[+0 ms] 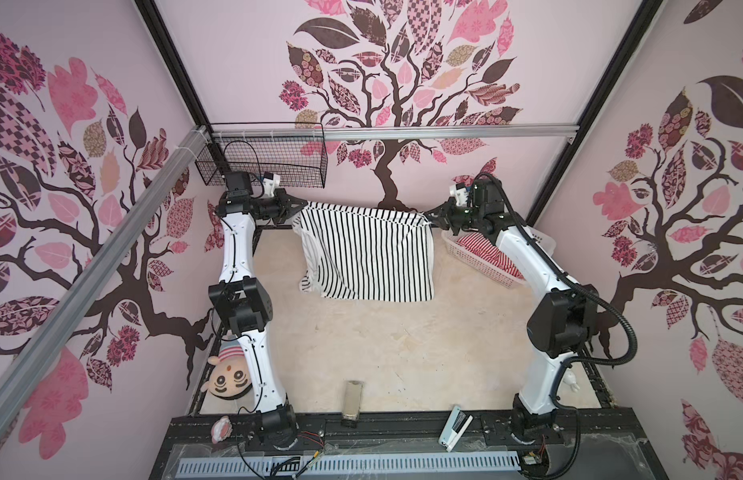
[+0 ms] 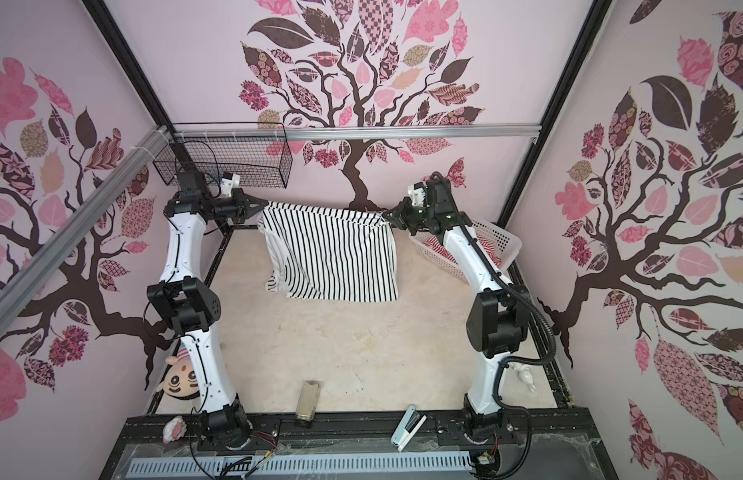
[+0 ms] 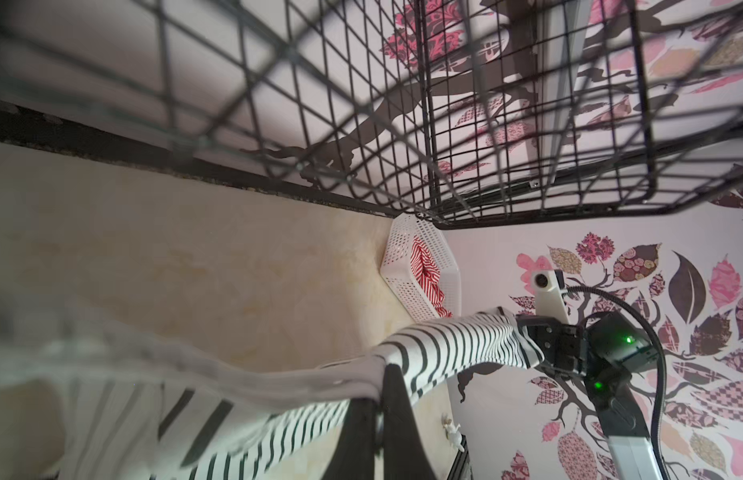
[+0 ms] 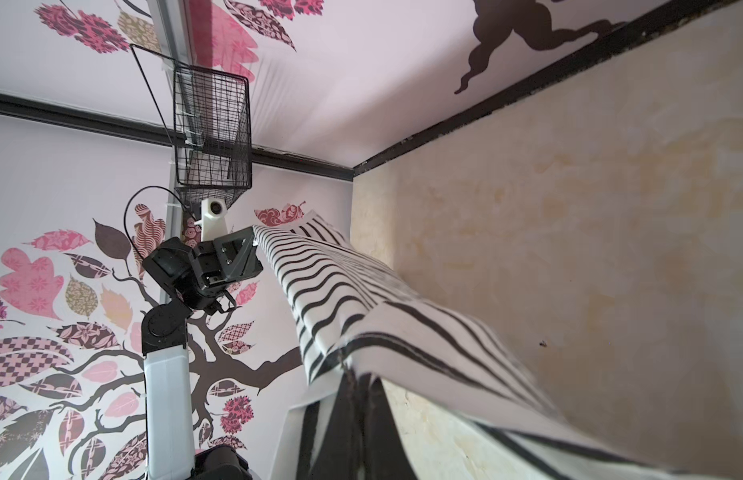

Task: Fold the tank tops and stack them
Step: 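Lift the tank top with both grippers and stretch it apart, then lay the tank top flat, dragging the right gripper toward the robot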

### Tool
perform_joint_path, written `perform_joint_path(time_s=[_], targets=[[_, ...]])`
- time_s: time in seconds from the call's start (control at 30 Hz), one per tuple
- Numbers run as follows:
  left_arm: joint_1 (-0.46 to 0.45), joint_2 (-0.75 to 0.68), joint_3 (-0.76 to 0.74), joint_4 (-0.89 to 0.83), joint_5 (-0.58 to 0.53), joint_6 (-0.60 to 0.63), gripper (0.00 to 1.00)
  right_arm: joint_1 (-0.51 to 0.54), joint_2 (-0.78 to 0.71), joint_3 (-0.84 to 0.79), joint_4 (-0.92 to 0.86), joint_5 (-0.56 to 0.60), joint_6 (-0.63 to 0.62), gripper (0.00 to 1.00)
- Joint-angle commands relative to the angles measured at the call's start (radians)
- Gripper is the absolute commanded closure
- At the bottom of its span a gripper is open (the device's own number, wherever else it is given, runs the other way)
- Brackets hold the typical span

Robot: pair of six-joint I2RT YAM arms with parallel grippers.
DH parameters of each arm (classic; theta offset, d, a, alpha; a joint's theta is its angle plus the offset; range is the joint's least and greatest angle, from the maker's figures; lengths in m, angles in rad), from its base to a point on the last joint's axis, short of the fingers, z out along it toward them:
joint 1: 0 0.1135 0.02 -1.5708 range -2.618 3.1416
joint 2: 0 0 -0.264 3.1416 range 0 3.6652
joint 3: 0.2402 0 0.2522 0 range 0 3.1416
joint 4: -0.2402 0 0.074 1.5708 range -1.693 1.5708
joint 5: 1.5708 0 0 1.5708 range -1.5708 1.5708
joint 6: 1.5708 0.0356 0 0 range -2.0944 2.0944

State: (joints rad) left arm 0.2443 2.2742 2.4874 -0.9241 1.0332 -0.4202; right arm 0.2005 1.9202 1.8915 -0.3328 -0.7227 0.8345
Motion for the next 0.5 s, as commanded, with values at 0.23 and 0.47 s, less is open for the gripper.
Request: perform_joint_path(time_s=[0.23,0.47], targets=[[-0.105,-0.16,-0.28,-0.168,-0.134,0.396,1.0,-0.004,-0.357,-0.45,0.22,-0.037,0.013,0.98],[-0.112,-0.141,-0.698,-0.111,-0.318,0.572,1.0,0.089,-0.588,-0.976,0.302,0.002,0.011,0.98]])
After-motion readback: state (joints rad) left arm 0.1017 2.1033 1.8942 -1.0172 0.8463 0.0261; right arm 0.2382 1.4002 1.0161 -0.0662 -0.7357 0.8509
